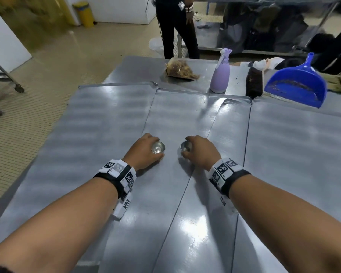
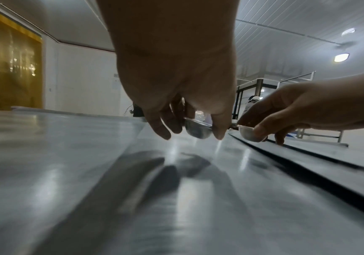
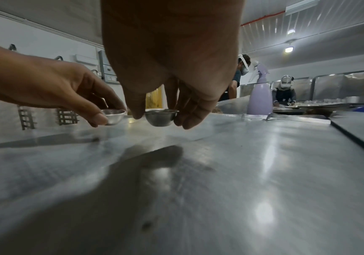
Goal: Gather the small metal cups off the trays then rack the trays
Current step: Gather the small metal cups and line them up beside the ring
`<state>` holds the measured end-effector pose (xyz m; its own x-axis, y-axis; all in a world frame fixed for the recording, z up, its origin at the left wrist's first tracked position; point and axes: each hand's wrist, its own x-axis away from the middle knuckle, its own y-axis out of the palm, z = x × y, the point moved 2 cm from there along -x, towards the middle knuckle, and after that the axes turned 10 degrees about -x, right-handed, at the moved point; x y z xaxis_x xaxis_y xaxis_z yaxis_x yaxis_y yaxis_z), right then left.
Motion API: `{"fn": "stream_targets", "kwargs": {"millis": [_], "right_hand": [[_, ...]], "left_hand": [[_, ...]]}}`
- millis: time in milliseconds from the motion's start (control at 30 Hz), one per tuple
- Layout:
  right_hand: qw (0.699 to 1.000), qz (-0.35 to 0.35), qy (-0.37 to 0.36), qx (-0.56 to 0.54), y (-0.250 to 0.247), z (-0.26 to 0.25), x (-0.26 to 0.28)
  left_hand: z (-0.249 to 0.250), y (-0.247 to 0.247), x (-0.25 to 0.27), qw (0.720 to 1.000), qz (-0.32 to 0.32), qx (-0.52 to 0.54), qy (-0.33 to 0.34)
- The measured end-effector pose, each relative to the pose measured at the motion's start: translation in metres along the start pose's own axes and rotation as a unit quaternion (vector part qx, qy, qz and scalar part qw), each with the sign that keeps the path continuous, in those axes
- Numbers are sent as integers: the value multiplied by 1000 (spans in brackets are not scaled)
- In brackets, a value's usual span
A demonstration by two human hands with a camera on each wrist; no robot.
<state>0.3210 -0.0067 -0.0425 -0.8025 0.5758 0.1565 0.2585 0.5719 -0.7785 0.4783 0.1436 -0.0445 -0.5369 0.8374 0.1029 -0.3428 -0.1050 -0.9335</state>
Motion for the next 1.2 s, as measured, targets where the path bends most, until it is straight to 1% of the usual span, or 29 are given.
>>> {"fn": "stream_targets", "kwargs": {"millis": [67, 233, 400, 533, 633, 733, 833, 1000, 1100, 1200], "right_hand": [[1000, 8, 12, -20, -4, 7, 19], [994, 72, 51, -63, -32, 35, 88], [985, 124, 93, -70, -74, 82, 172], [974, 166, 134, -81, -111, 132, 250], [963, 193, 162, -91, -138, 176, 314], [951, 217, 194, -103, -162, 222, 383], [937, 249, 218, -115, -183, 266, 455], [920, 280, 250, -111, -201, 326, 545], [906, 293, 280, -122, -204, 353, 579], [896, 298, 299, -135, -204, 377, 598]], "left_hand": [[20, 0, 5, 1000, -3, 17, 20], [87, 2, 22, 995, -28, 17, 98], [177, 21, 50, 983, -50, 13, 176], [263, 50, 82, 969, -72, 10, 237], [331, 75, 107, 959, -75, 1, 273], [402, 99, 139, 949, -84, 5, 303], [476, 128, 180, 934, -99, 17, 344], [567, 180, 232, 915, -126, 35, 381], [604, 207, 252, 914, -139, 31, 379], [631, 233, 263, 917, -156, 40, 365]]}}
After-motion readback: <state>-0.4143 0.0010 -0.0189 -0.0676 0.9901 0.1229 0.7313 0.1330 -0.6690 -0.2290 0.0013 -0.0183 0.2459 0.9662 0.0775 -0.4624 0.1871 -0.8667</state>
